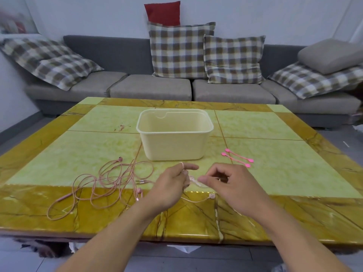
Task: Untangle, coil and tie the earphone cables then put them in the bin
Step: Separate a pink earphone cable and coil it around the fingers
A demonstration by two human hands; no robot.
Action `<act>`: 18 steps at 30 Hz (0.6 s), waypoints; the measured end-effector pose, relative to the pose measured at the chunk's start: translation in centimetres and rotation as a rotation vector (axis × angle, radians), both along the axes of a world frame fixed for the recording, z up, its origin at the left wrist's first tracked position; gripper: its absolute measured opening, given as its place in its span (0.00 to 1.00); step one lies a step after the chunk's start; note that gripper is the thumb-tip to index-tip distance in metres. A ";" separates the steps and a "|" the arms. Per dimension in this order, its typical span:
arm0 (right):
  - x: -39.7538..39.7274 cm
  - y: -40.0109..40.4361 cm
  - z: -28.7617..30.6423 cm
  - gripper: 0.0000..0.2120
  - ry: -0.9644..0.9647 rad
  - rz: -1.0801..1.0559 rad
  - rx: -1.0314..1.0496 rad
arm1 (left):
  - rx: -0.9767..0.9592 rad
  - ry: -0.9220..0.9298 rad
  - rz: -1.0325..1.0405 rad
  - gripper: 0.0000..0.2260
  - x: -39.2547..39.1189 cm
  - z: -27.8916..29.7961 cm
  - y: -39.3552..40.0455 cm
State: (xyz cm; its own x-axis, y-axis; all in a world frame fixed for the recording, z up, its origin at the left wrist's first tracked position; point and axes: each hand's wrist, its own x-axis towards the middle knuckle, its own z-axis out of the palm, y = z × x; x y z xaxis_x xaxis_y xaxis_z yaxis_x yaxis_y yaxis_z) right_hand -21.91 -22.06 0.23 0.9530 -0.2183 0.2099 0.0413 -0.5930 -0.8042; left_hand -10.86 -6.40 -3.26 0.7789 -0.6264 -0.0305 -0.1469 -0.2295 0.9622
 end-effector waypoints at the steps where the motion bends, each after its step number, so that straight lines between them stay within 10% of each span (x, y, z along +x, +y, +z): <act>1: 0.1 -0.4 -0.2 0.13 -0.039 -0.036 0.050 | 0.041 -0.057 0.012 0.16 -0.2 0.2 -0.2; 6: 1.1 -2.0 -0.9 0.11 -0.108 -0.133 0.183 | 0.061 0.139 -0.170 0.31 -0.9 1.2 -0.7; 10: 1.4 -2.4 -1.1 0.10 -0.225 -0.281 0.258 | -0.178 0.554 -0.268 0.24 -1.1 1.3 -1.1; 18: 2.2 -2.7 -2.2 0.14 -0.236 -0.349 0.325 | -0.241 0.797 -0.487 0.17 -1.5 1.9 -1.1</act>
